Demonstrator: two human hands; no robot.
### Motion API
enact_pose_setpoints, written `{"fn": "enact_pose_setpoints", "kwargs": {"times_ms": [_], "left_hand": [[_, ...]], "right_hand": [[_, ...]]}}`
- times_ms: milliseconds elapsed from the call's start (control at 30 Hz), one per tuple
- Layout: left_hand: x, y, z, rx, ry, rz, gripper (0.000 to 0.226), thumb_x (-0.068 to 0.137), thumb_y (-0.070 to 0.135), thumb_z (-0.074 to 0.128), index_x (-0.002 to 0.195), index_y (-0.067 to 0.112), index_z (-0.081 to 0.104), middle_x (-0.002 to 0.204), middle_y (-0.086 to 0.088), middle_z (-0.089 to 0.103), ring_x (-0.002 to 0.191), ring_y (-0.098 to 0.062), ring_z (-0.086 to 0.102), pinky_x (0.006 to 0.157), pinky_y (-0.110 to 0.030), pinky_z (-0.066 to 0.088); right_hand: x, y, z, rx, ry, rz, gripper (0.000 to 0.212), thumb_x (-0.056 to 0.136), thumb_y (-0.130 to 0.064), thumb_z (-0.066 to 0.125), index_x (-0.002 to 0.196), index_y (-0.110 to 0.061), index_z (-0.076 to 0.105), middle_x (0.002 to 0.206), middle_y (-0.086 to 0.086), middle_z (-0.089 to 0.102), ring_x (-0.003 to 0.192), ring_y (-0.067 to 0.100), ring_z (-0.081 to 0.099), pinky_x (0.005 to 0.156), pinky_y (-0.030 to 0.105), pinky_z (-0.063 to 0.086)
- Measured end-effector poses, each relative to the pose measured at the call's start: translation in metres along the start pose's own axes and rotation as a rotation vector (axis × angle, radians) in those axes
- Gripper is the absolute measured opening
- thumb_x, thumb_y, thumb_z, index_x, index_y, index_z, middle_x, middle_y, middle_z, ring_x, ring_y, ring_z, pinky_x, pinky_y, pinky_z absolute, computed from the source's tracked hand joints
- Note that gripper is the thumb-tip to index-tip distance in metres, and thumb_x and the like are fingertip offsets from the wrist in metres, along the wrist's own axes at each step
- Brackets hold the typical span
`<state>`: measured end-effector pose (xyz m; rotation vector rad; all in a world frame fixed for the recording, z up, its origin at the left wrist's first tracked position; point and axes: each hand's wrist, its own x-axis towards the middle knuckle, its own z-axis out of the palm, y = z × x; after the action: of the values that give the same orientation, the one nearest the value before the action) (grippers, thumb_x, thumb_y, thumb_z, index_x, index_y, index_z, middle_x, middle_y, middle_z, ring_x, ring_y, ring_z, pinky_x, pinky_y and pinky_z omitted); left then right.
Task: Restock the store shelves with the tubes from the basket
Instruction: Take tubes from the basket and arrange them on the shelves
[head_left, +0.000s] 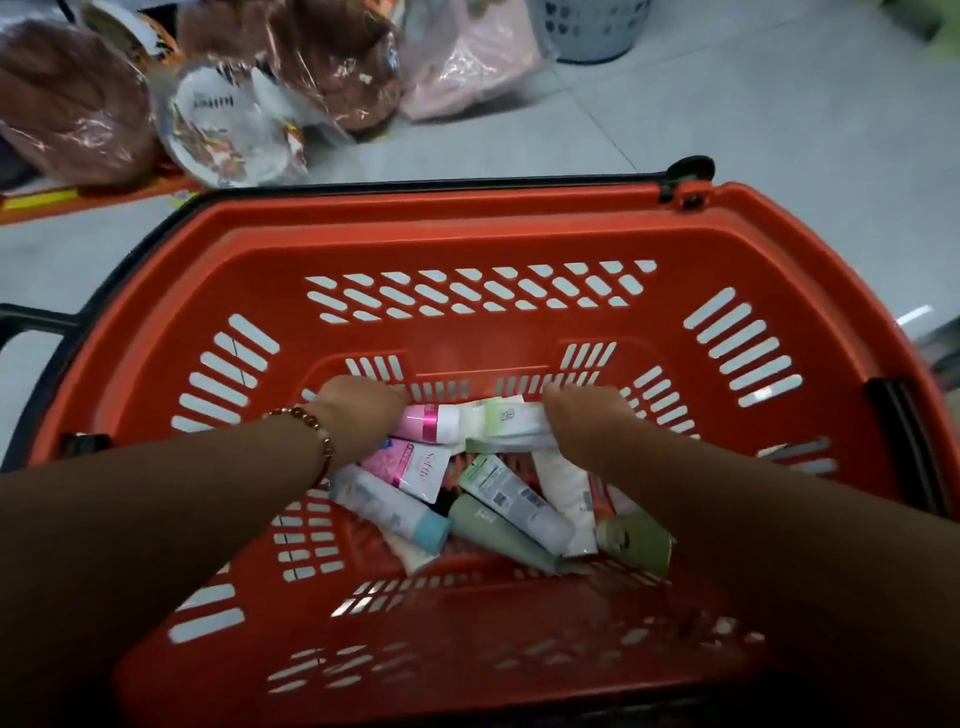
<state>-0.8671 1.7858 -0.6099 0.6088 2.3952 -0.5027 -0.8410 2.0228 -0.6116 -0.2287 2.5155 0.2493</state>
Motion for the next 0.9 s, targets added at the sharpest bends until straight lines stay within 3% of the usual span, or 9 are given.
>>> {"fn": "enact_pose_setpoints", "kwargs": {"times_ms": [133,233,367,433,600,700,767,833,900], "left_hand": [[-0.01,-0.011,-0.016,-0.291,-0.02,-0.013,0.031,0.095,0.029,0.059,0.125,0.021,0.055,0.108,0.0,0.065,0.09,-0.016,0.059,0.071,-0.027,0.048],[-0.034,-0.021,-0.046,-0.503,-0.036,0.009,0.026,0.101,0.03,0.05,0.122,0.019,0.058,0.106,-0.003,0.066,0.086,-0.018,0.062,0.063,-0.026,0.048],[-0.087,-0.023,-0.081,-0.844,-0.006,0.079,0.019,0.101,0.033,0.052,0.092,0.022,0.066,0.081,-0.004,0.065,0.064,-0.017,0.061,0.052,-0.026,0.049],[-0.123,-0.015,-0.106,-0.986,-0.016,0.148,0.026,0.1,0.037,0.054,0.085,0.019,0.067,0.075,-0.005,0.063,0.065,-0.017,0.059,0.06,-0.031,0.053],[-0.228,0.034,-0.18,-1.236,0.0,0.384,0.036,0.098,0.041,0.057,0.074,0.014,0.063,0.066,-0.008,0.055,0.057,-0.018,0.047,0.053,-0.024,0.043],[-0.275,0.072,-0.207,-1.42,-0.064,0.48,0.035,0.095,0.042,0.058,0.095,0.007,0.064,0.087,-0.02,0.057,0.071,-0.026,0.049,0.063,-0.028,0.042],[-0.296,0.102,-0.219,-1.524,-0.148,0.537,0.045,0.093,0.047,0.056,0.111,0.006,0.062,0.106,-0.018,0.058,0.088,-0.03,0.049,0.072,-0.034,0.04],[-0.315,0.139,-0.23,-1.609,-0.194,0.577,0.041,0.094,0.042,0.053,0.107,0.005,0.064,0.098,-0.019,0.061,0.079,-0.029,0.055,0.068,-0.032,0.044],[-0.333,0.18,-0.236,-1.691,-0.201,0.555,0.034,0.096,0.034,0.053,0.099,0.005,0.069,0.086,-0.017,0.068,0.067,-0.024,0.064,0.058,-0.026,0.052]], "right_hand": [[-0.03,0.007,-0.02,0.387,-0.178,0.048,0.04,0.096,-0.023,0.059,0.13,-0.003,0.054,0.122,0.013,0.063,0.107,0.027,0.063,0.081,0.027,0.047],[-0.068,0.017,-0.05,0.589,-0.226,0.111,0.045,0.098,-0.028,0.055,0.134,0.0,0.052,0.13,0.017,0.058,0.107,0.029,0.06,0.077,0.029,0.043],[-0.137,0.039,-0.087,1.127,-0.247,0.24,0.026,0.095,-0.023,0.055,0.109,-0.001,0.058,0.093,0.018,0.062,0.07,0.029,0.062,0.061,0.033,0.052],[-0.181,0.049,-0.102,1.397,-0.212,0.263,0.022,0.094,-0.027,0.052,0.098,-0.006,0.057,0.076,0.012,0.061,0.062,0.024,0.058,0.067,0.036,0.047],[-0.313,0.071,-0.124,1.919,-0.126,0.279,0.025,0.094,-0.033,0.046,0.102,-0.012,0.057,0.076,0.007,0.061,0.07,0.021,0.06,0.07,0.034,0.052],[-0.386,0.084,-0.116,2.193,-0.013,0.237,0.028,0.081,-0.035,0.056,0.096,-0.013,0.061,0.089,0.009,0.062,0.078,0.03,0.064,0.087,0.043,0.049],[-0.426,0.086,-0.109,2.312,0.054,0.176,0.035,0.072,-0.037,0.059,0.094,-0.01,0.066,0.091,0.012,0.065,0.079,0.034,0.064,0.088,0.047,0.05],[-0.453,0.088,-0.098,2.448,0.152,0.132,0.035,0.071,-0.036,0.059,0.087,-0.007,0.072,0.085,0.015,0.068,0.079,0.038,0.068,0.082,0.053,0.054],[-0.47,0.091,-0.083,2.568,0.27,0.11,0.035,0.074,-0.035,0.062,0.094,-0.008,0.073,0.096,0.014,0.068,0.1,0.042,0.066,0.094,0.058,0.049]]}}
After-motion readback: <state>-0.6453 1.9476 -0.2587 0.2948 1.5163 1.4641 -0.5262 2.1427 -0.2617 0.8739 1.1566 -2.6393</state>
